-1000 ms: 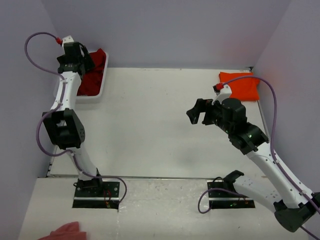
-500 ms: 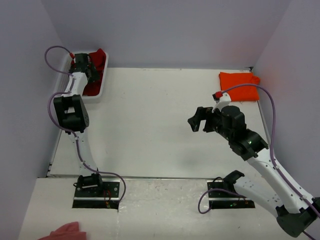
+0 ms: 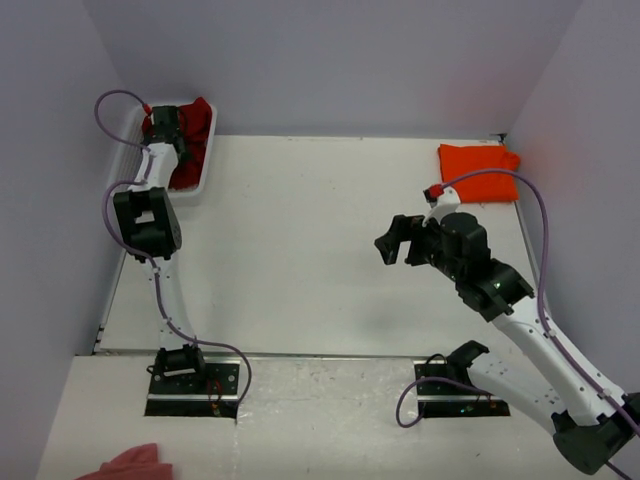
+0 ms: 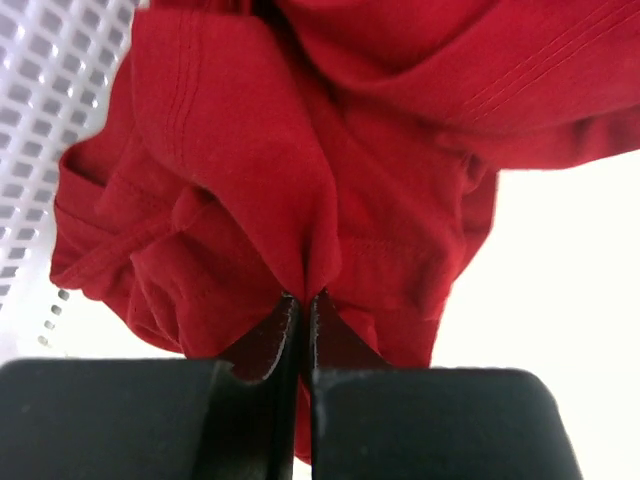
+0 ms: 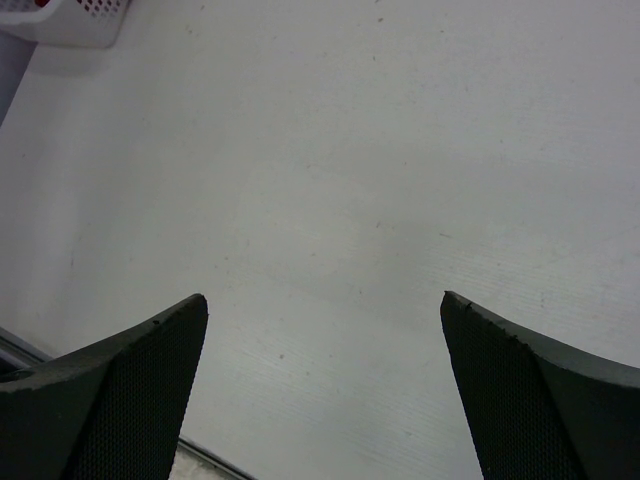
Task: Fold and stack the t-shirts
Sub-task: Grab crumpled tshirt from bin with the left arm, then move the tshirt to the center of the board
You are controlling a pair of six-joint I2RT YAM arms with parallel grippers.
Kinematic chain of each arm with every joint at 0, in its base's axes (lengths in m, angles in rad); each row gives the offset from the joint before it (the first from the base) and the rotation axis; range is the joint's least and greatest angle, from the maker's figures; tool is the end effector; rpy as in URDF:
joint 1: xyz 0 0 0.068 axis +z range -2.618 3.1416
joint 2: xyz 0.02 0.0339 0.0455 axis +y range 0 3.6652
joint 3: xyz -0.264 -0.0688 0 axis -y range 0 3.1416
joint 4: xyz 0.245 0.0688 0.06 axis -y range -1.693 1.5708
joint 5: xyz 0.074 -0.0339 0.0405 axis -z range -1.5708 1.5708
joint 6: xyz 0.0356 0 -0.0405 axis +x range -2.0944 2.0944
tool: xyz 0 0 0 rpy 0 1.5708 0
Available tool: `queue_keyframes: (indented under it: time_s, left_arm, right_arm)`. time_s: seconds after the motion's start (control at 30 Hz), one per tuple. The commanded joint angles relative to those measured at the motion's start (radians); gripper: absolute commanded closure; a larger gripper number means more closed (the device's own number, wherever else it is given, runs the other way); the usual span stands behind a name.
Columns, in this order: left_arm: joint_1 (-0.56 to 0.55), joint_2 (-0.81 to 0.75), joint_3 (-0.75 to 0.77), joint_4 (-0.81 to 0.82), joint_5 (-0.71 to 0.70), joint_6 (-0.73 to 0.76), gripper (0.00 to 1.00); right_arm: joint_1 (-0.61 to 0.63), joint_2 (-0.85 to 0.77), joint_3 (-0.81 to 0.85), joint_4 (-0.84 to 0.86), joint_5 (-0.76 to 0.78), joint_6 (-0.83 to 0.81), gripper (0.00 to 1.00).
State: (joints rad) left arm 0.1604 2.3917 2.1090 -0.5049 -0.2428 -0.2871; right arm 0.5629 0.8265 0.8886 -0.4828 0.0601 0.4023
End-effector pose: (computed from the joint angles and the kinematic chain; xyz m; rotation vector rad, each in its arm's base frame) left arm 0.5335 0.0950 0.2058 -0.6334 2.2528 0.2235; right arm 0.1550 0.0953 0.3380 -0.1237 2.0311 0.5578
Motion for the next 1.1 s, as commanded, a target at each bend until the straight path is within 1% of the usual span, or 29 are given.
queue_keyframes:
  time_s: [0.0, 0.03, 0.13, 0.2, 0.23, 0.27, 0.33, 0.37, 0.4, 0.43, 0.47, 0.5, 0.57, 0.6, 0.63, 0.7, 0.73, 0.77, 0.83, 0.87, 0.9, 0.93, 1.0, 1.07]
  left_arm:
    - [0.005, -0.067, 0.007, 0.067, 0.055, -0.001, 1.0]
    - [0.005, -0.121, -0.012, 0.11, 0.066, -0.004, 1.0]
    - [-0.005, -0.193, -0.015, 0.137, 0.108, 0.005, 1.0]
    - [-0.021, -0.271, 0.051, 0.114, 0.123, 0.029, 1.0]
    - [-0.024, -0.287, 0.084, 0.1, 0.129, 0.035, 1.0]
    - [-0.025, -0.302, 0.151, 0.086, 0.175, 0.042, 1.0]
    - [-0.036, -0.362, 0.23, 0.057, 0.236, 0.043, 1.0]
    - [-0.044, -0.39, 0.239, 0.057, 0.279, 0.049, 1.0]
    - [-0.062, -0.425, 0.238, 0.077, 0.302, 0.054, 1.0]
    - [-0.08, -0.498, 0.226, 0.089, 0.353, 0.065, 1.0]
    - [-0.123, -0.537, 0.217, 0.115, 0.373, 0.097, 1.0]
    - [-0.145, -0.611, 0.207, 0.124, 0.384, 0.111, 1.0]
    - [-0.215, -0.686, 0.2, 0.143, 0.471, 0.129, 1.0]
    - [-0.231, -0.757, 0.195, 0.155, 0.493, 0.117, 1.0]
    - [-0.243, -0.791, 0.198, 0.164, 0.557, 0.105, 1.0]
    - [-0.257, -0.874, 0.221, 0.181, 0.612, 0.03, 1.0]
    - [-0.257, -0.902, 0.227, 0.198, 0.691, -0.004, 1.0]
    - [-0.257, -0.954, 0.227, 0.219, 0.721, -0.058, 1.0]
    - [-0.257, -0.996, 0.215, 0.227, 0.796, -0.127, 1.0]
    - [-0.259, -1.017, 0.198, 0.227, 0.806, -0.145, 1.0]
    - [-0.259, -1.07, 0.168, 0.233, 0.807, -0.162, 1.0]
    - [-0.257, -1.094, 0.098, 0.238, 0.813, -0.184, 1.0]
    - [-0.257, -1.137, 0.028, 0.249, 0.826, -0.202, 1.0]
    - [-0.257, -1.146, -0.067, 0.253, 0.839, -0.213, 1.0]
  right_arm:
    - [0.005, 0.013, -0.031, 0.055, -0.006, 0.01, 0.01]
    - [0.003, 0.023, -0.043, 0.062, 0.0, 0.018, 0.01]
    - [0.003, 0.074, -0.053, 0.082, 0.001, 0.023, 0.01]
    - [0.006, 0.101, -0.063, 0.105, 0.001, 0.024, 0.01]
    - [0.005, 0.108, -0.066, 0.113, 0.001, 0.024, 0.01]
    - [0.006, 0.112, -0.069, 0.13, 0.012, 0.026, 0.01]
    - [0.006, 0.131, -0.073, 0.136, 0.026, 0.024, 0.01]
    - [0.005, 0.14, -0.073, 0.138, 0.05, 0.026, 0.01]
    - [0.006, 0.154, -0.068, 0.141, 0.061, 0.032, 0.01]
    - [0.006, 0.161, -0.068, 0.141, 0.067, 0.033, 0.01]
    - [0.005, 0.166, -0.068, 0.151, 0.082, 0.041, 0.01]
    - [0.005, 0.171, -0.074, 0.157, 0.089, 0.046, 0.01]
    - [0.006, 0.178, -0.082, 0.179, 0.09, 0.052, 0.01]
    - [0.006, 0.18, -0.091, 0.184, 0.098, 0.058, 0.01]
    - [0.006, 0.18, -0.097, 0.19, 0.095, 0.061, 0.01]
    - [0.006, 0.178, -0.112, 0.204, 0.095, 0.07, 0.01]
    - [0.008, 0.175, -0.117, 0.208, 0.098, 0.075, 0.01]
    - [0.009, 0.174, -0.117, 0.205, 0.102, 0.081, 0.01]
    - [0.017, 0.16, -0.114, 0.188, 0.131, 0.099, 0.01]
    - [0.02, 0.151, -0.114, 0.179, 0.151, 0.105, 0.01]
    - [0.026, 0.14, -0.108, 0.168, 0.176, 0.115, 0.01]
    - [0.04, 0.126, -0.103, 0.15, 0.223, 0.124, 0.01]
    - [0.055, 0.085, -0.097, 0.142, 0.248, 0.13, 0.01]
    - [0.081, 0.053, -0.077, 0.124, 0.279, 0.124, 0.01]
